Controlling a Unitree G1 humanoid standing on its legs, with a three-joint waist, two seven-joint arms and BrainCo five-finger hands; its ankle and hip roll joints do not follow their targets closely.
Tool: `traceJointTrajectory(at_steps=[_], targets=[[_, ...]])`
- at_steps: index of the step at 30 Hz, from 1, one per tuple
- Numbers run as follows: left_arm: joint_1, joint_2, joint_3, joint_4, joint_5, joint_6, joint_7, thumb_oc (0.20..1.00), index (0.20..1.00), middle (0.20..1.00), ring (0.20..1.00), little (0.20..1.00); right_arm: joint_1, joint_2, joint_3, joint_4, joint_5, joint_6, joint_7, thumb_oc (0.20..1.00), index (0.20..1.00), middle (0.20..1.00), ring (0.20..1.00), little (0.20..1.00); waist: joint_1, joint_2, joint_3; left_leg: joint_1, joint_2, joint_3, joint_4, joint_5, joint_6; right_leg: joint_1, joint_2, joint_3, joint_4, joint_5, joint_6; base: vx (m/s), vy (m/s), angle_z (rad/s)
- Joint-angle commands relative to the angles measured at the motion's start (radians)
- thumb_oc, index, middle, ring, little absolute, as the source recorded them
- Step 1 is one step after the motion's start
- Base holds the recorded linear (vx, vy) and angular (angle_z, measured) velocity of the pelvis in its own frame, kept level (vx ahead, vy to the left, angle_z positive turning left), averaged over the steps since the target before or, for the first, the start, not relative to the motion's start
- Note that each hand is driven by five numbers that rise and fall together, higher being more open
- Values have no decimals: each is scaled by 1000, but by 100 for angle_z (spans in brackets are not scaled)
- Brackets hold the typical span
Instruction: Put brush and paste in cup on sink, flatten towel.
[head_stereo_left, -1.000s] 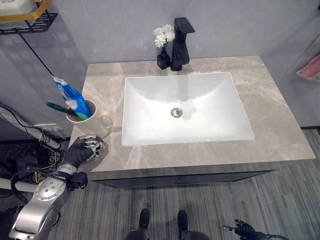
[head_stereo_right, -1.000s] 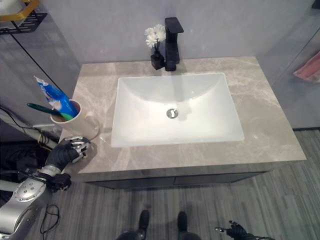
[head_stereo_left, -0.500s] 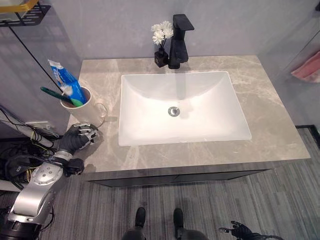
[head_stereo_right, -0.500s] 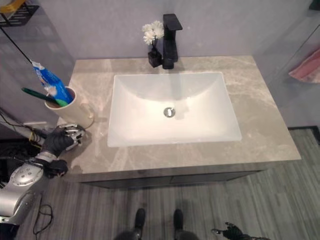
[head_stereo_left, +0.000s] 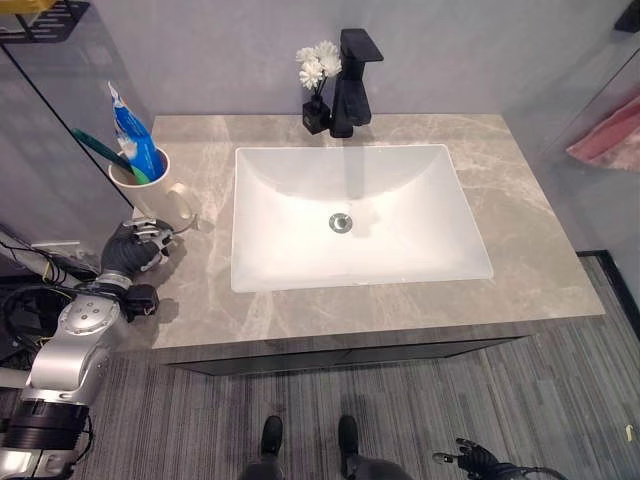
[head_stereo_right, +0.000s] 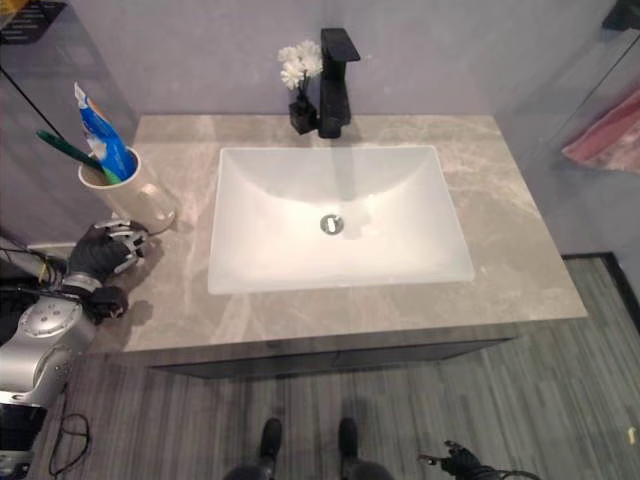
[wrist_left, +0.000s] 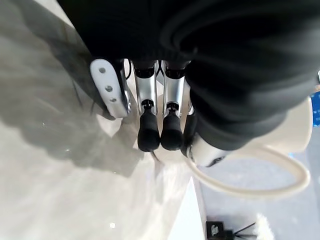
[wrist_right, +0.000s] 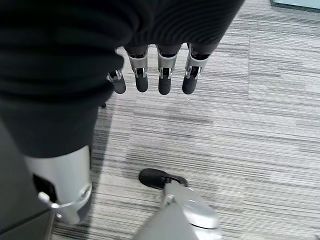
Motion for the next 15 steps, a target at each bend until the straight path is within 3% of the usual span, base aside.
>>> traceJointTrajectory(at_steps=[1,8,15], targets=[[-25,14,-56,98,-44,0,32,200,200,200,200,200,4,-26,-14,-19,-14,-2,2,1000,1000,1000,1000,1000,-25,21,45,95,40,24,3,-112,20,44,-25,-33,6,-83,44,0,0,0],[-203,67,-148,264,-93,-14,45,200,200,200,200,200,-6,-21,-6,8,16,-2,6,1000,1000,1000,1000,1000,-41,16,48,92,43,33,3,-109,17,34,-22,-26,6,-83,47,3,-1,-2],[-368,60,-254,386,-110,-20,56,200,200,200,200,200,-23,-17,19,0,31,-5,-3,1000,1000,1000,1000,1000,-54,25,57,87,43,33,3,-109,17,26,-24,-25,9,-80,47,1,1,-1]])
